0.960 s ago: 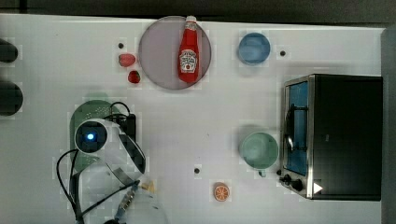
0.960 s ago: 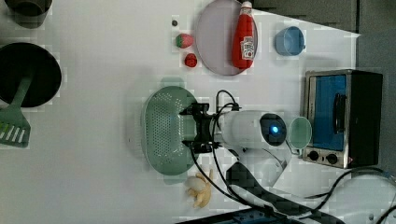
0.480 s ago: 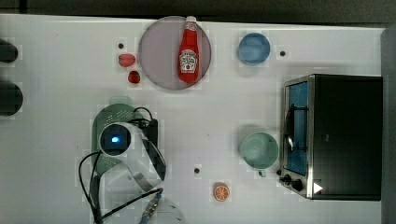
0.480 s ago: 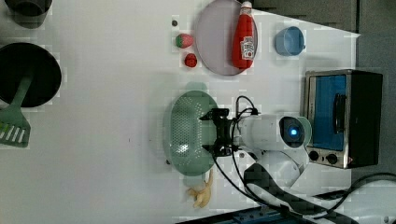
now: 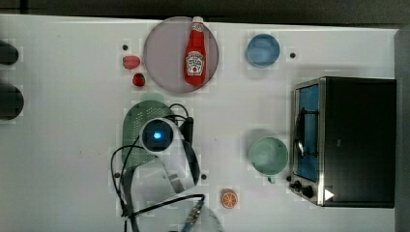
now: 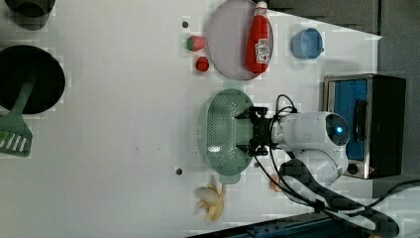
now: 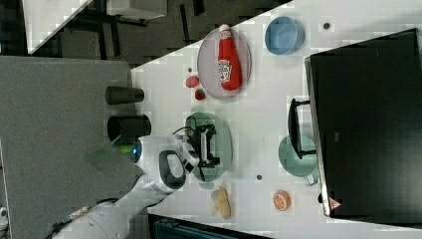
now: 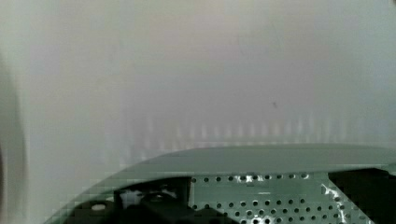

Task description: Drag strainer left to right.

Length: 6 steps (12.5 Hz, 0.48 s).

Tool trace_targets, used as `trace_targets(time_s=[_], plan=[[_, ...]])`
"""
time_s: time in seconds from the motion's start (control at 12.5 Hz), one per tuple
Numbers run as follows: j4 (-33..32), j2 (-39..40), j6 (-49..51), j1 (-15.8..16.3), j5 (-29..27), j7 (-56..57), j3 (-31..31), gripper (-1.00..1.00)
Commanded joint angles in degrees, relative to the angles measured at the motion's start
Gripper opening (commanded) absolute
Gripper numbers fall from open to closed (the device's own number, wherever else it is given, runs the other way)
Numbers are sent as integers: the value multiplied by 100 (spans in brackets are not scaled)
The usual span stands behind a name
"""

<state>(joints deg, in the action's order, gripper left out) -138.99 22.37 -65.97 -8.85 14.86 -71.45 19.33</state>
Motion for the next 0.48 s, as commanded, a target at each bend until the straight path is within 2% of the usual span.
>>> trace_targets(time_s=[0.08,0.48], plan=[[-101,-173,64,-380,-45,798,-106,100],[-132,-288,46,-489,-45,1506,-598,100]])
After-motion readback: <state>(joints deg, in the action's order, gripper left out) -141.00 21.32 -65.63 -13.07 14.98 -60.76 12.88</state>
